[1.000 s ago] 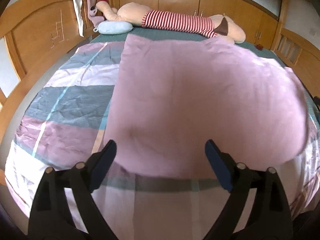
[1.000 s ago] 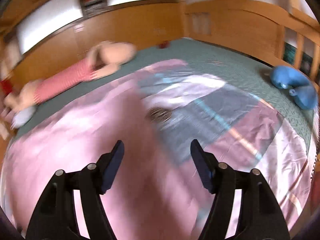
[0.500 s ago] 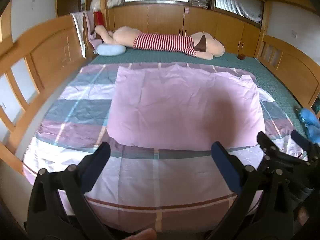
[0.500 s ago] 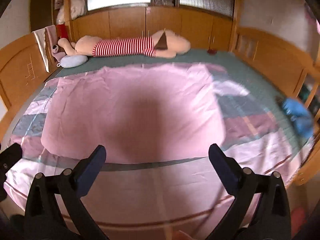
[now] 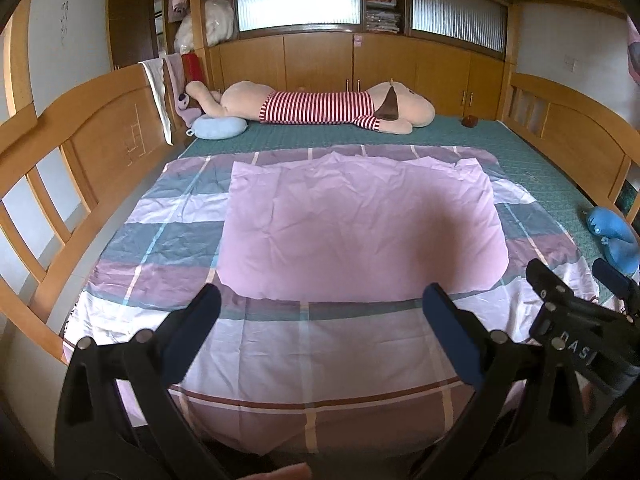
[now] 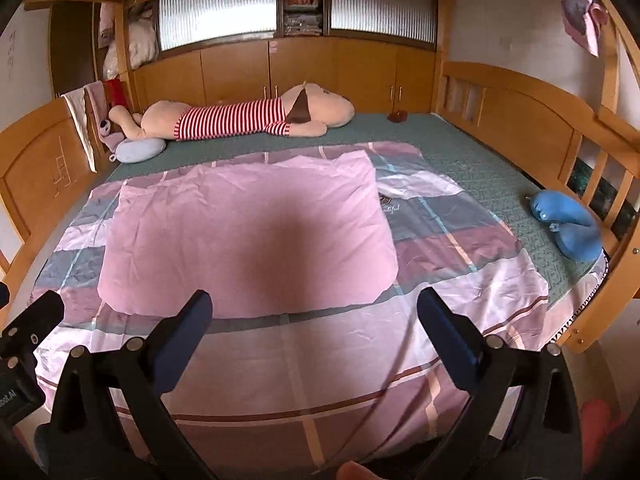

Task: Fold large clothes

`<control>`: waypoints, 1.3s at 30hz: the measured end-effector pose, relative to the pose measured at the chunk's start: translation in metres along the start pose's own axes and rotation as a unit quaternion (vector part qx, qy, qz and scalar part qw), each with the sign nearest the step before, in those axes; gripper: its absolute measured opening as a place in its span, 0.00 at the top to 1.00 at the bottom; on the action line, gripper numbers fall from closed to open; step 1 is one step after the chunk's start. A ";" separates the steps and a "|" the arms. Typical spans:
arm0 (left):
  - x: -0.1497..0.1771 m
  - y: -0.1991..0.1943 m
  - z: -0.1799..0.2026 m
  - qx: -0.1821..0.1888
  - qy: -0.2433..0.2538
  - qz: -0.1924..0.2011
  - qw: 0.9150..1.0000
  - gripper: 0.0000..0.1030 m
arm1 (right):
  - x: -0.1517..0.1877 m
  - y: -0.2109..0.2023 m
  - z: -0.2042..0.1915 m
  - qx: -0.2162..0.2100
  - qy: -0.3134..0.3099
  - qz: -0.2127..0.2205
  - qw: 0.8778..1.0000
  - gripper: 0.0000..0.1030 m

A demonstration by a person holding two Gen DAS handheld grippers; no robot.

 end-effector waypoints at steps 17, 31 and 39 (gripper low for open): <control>0.002 0.002 -0.007 -0.003 -0.013 -0.006 1.000 0.02 | 0.000 -0.009 -0.013 -0.022 -0.013 0.007 1.000 0.01; 0.006 0.007 -0.016 -0.008 -0.023 -0.014 1.000 0.02 | 0.006 -0.004 -0.025 -0.037 -0.028 0.000 0.999 0.01; 0.008 0.011 -0.015 -0.010 -0.023 -0.016 1.000 0.02 | 0.006 -0.003 -0.025 -0.041 -0.031 -0.001 0.999 0.01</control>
Point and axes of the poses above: each gripper's, at about its wrist camera, not at the fingertips, and y roughly the way its jaws point, z to its right, x to its underside, the point moved 9 cm from there along y, roughly the way its jaws point, and after that the axes turned 7 degrees about -x, right-handed, at the moved point
